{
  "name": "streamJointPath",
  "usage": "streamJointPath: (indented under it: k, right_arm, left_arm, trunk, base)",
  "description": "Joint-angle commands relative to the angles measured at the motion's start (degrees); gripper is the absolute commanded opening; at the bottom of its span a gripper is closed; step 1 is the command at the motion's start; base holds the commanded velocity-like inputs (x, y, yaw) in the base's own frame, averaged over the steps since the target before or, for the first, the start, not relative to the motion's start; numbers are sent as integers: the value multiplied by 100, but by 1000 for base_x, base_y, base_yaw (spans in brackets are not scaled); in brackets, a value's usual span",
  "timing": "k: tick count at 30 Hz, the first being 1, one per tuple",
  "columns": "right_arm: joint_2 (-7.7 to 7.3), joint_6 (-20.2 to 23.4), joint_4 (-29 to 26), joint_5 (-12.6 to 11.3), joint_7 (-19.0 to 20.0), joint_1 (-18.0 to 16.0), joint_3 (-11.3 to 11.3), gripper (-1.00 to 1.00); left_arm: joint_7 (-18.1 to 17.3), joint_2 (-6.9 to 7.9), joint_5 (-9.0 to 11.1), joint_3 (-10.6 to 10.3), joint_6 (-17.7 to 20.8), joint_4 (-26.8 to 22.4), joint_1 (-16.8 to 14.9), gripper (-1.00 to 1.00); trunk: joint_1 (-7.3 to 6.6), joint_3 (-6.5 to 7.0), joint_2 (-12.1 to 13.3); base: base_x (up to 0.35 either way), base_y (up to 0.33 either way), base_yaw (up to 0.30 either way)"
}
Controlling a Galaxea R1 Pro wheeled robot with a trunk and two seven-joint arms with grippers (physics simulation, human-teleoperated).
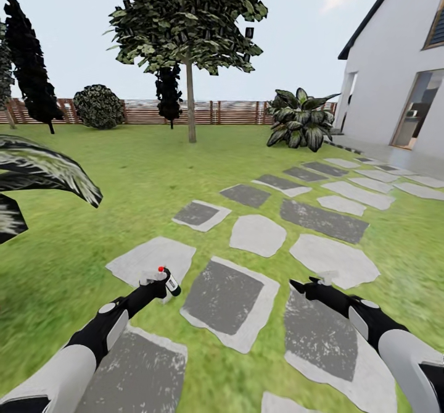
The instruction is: In the garden, pick up the pesticide atomizer on the floor and spray pesticide onto both trees until each tree trunk is fully covered.
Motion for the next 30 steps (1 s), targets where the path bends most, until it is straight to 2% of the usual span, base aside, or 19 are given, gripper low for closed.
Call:
streamJointPath:
  k: [1,10,17,30]
  right_arm:
    - [12,3,0,-1,0,0,0,100]
    - [66,7,0,-2,0,0,8,100]
    - [278,-1,-8,5,0,0,11,100]
    - [318,-2,-2,12,-26,0,3,100]
  left_arm:
    - [9,0,3,-6,-1,-2,0,-100]
    - [-6,8,2,-8,-7,-5,0,-100]
    - [-4,1,2,-25,-6,-8,0,-100]
    - [1,-34,3,-21,1,1,0,-100]
  trunk:
    - [0,0,0]
    - [0,0,0]
    - [0,0,0]
    - [0,0,0]
  base:
    - [349,13,0]
    - [350,3,0]
    - [350,0,0]
    - [350,0,0]
